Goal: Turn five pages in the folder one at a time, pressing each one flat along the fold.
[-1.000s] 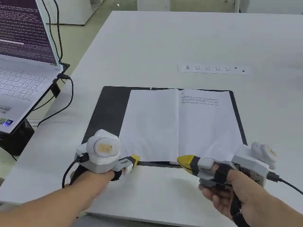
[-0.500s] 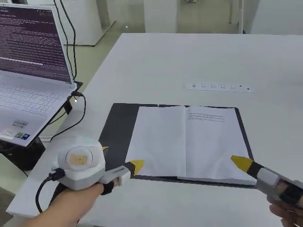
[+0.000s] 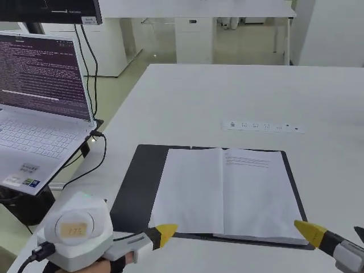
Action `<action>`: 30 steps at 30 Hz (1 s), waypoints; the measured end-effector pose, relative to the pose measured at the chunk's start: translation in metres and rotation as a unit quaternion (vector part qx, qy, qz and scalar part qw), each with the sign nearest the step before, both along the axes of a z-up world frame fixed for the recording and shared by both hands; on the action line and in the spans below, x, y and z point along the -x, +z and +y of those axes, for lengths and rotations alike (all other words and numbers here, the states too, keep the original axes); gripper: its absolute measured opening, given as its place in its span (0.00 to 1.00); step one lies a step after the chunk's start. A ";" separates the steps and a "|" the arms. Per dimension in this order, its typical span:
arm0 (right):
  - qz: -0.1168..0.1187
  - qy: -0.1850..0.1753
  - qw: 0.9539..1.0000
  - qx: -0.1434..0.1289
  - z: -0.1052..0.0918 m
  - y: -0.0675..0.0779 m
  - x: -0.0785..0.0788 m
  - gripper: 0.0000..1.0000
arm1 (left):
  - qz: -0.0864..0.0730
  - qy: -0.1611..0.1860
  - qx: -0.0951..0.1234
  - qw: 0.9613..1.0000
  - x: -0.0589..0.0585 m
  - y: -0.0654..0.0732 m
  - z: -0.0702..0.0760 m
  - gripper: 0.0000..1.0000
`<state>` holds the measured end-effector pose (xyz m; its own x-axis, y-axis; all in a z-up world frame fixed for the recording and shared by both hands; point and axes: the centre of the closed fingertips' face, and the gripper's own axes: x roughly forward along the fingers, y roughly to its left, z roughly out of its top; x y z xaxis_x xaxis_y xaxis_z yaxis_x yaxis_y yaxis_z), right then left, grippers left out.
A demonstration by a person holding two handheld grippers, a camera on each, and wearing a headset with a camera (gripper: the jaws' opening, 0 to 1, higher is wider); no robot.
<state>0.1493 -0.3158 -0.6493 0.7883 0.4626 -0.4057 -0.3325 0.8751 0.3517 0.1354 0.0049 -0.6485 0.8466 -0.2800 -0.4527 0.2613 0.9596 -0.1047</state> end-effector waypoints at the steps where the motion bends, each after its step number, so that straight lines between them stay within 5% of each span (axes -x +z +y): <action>1: 0.000 0.001 1.000 0.002 0.000 -0.001 0.000 0.95 | 0.000 0.001 0.000 1.000 0.001 0.000 0.000 0.99; 9: -0.009 0.041 0.999 0.024 0.008 -0.005 0.007 1.00 | 0.007 0.002 -0.001 1.000 0.009 -0.002 -0.003 0.99; 16: -0.012 0.043 0.999 0.006 0.008 -0.004 0.007 1.00 | 0.010 -0.011 -0.013 1.000 0.003 -0.006 -0.013 0.99; 30: -0.009 0.011 1.000 -0.012 -0.019 -0.010 0.011 0.99 | 0.018 -0.074 -0.023 0.997 -0.033 -0.024 -0.080 0.95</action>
